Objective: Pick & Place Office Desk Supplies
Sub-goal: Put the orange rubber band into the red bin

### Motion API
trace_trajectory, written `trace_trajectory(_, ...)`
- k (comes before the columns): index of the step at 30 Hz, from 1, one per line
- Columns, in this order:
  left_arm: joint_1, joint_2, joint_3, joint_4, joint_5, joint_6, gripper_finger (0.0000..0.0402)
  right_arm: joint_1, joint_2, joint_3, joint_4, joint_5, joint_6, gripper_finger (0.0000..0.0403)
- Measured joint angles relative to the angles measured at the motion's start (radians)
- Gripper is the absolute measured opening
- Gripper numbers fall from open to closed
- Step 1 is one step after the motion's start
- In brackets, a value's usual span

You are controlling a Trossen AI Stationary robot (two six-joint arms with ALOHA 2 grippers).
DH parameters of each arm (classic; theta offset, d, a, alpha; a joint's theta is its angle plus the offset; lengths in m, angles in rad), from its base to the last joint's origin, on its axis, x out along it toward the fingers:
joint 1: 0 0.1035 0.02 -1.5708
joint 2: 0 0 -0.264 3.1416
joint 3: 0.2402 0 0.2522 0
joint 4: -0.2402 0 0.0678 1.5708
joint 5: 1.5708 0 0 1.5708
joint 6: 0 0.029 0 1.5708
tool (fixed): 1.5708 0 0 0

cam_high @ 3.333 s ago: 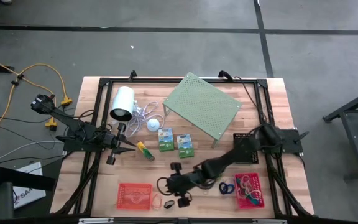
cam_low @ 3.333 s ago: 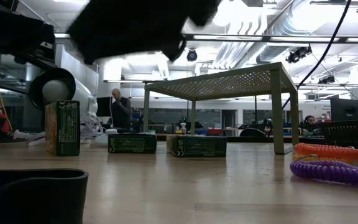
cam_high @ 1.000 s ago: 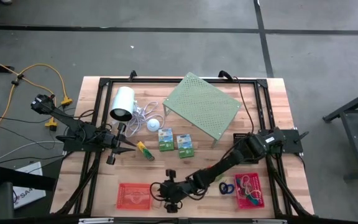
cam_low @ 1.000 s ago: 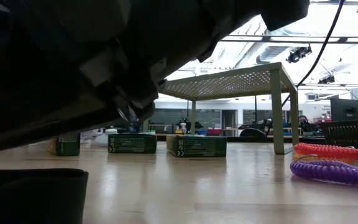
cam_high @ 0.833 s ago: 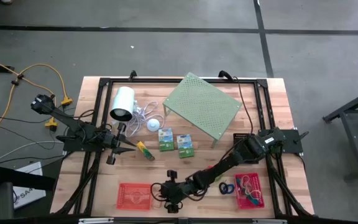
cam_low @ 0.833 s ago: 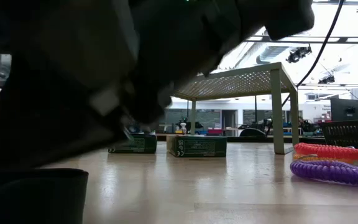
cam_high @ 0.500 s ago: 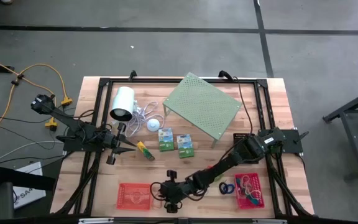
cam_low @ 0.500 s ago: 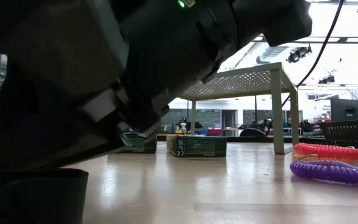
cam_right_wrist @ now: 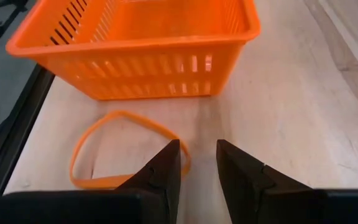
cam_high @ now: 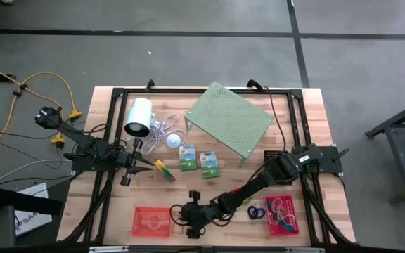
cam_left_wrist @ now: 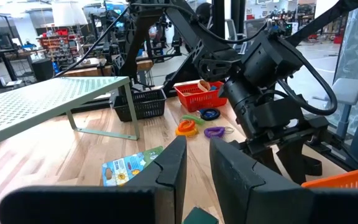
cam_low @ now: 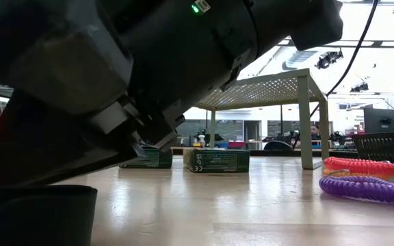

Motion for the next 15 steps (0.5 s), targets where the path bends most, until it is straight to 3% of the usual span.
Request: trace_trajectory(15, 0.0, 0.0, 0.0, 0.0, 0.0, 0.0, 0.0065, 0.006, 0.0, 0.0, -0.021, -0.029, 0.0, 0.0091)
